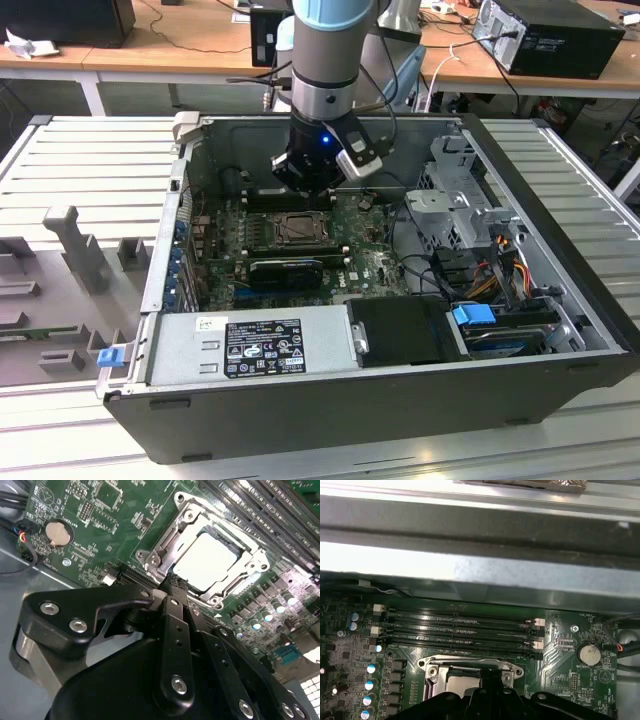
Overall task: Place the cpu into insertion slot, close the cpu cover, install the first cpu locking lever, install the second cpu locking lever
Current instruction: 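Install the second cpu locking lever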
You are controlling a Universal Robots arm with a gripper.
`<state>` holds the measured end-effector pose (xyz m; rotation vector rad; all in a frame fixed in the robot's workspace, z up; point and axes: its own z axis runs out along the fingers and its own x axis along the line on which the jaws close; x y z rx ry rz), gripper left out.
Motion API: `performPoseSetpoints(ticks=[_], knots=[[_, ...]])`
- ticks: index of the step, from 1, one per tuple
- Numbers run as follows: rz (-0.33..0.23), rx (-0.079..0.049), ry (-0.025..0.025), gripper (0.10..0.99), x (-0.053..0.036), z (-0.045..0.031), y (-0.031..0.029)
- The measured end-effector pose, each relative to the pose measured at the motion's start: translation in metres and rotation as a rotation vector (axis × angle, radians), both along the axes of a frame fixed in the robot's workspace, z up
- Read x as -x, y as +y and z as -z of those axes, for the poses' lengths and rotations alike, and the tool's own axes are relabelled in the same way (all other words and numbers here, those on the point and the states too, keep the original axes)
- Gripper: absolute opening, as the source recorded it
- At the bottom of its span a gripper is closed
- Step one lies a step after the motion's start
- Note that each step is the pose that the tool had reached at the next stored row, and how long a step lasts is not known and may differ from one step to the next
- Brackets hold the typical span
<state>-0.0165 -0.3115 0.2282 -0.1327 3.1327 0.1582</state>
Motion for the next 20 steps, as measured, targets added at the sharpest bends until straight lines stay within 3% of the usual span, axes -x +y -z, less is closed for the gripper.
performPoseSetpoints(ticks=[6,8,10,11,12,13,18,19,20], knots=[[0.000,0.000,0.0001,0.106,0.0002,-0.0004,-0.0095],[0.000,0.002,0.0000,0.106,0.0004,-0.0102,-0.0095],[0.000,0.003,0.0000,0.106,0.0007,-0.0151,-0.0100],[0.000,0.003,0.0000,0.106,0.0018,-0.0152,-0.0176],[0.000,0.003,0.0001,0.106,0.0022,-0.0147,-0.0329],[0.000,0.003,0.0000,0.106,0.0023,-0.0145,-0.0381],[0.000,0.003,0.0001,0.106,0.0026,-0.0142,-0.0576],[0.000,-0.002,0.0013,0.106,0.0026,-0.0142,-0.0592],[0.000,-0.030,0.0067,0.106,0.0026,-0.0141,-0.0602]])
